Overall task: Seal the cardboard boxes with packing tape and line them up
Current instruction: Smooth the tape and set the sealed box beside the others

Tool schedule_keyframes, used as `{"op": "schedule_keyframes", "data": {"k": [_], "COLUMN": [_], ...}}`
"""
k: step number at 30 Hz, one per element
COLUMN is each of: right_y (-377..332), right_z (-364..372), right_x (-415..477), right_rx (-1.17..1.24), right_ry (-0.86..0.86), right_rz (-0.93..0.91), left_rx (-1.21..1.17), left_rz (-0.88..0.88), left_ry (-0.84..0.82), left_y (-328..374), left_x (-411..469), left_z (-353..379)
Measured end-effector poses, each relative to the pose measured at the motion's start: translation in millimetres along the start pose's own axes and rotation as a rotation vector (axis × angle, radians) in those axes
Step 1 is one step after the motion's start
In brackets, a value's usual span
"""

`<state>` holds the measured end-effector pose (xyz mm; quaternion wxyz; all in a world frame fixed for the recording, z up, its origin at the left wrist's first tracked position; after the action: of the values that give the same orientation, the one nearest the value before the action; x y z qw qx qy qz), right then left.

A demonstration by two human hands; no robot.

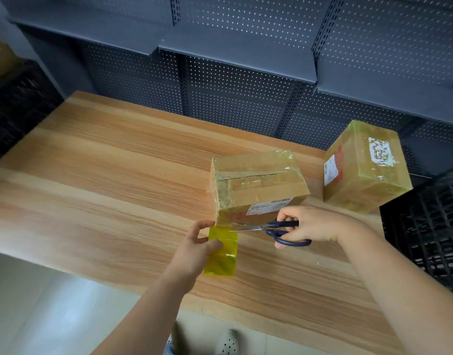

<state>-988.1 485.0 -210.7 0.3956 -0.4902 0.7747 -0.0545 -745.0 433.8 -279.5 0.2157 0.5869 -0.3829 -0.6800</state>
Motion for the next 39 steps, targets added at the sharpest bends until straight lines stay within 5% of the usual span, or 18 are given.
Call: {"op": "schedule_keyframes", "data": {"k": [17,39], "right_y": [6.3,-4.4], "right_z": [22.6,11.5], "right_x": [23.9,38.6], "right_rx": [0.123,-0.008], "right_ry": [-0.071,-0.016], "right_rz": [-0.05,-0.105], "left_rx": [-0.036,-0.057], "left_rz": [-0.028,-0.004], "left_ry": [0.051,0.074], "left_y": [-8.4,-9.3], "left_x": [-5.7,-5.8], "left_z": [1.2,3.7]}}
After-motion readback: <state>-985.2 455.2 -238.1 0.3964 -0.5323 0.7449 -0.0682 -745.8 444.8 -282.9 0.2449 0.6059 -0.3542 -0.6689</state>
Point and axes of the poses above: each hand's wrist, its own x-axis towards the middle knuckle, its own z-axis out of the palm, y = z × x, the point moved 5 cm from there along x, towards the middle knuckle, and after that the axes turned 12 degrees about y, right-handed, at the moved point
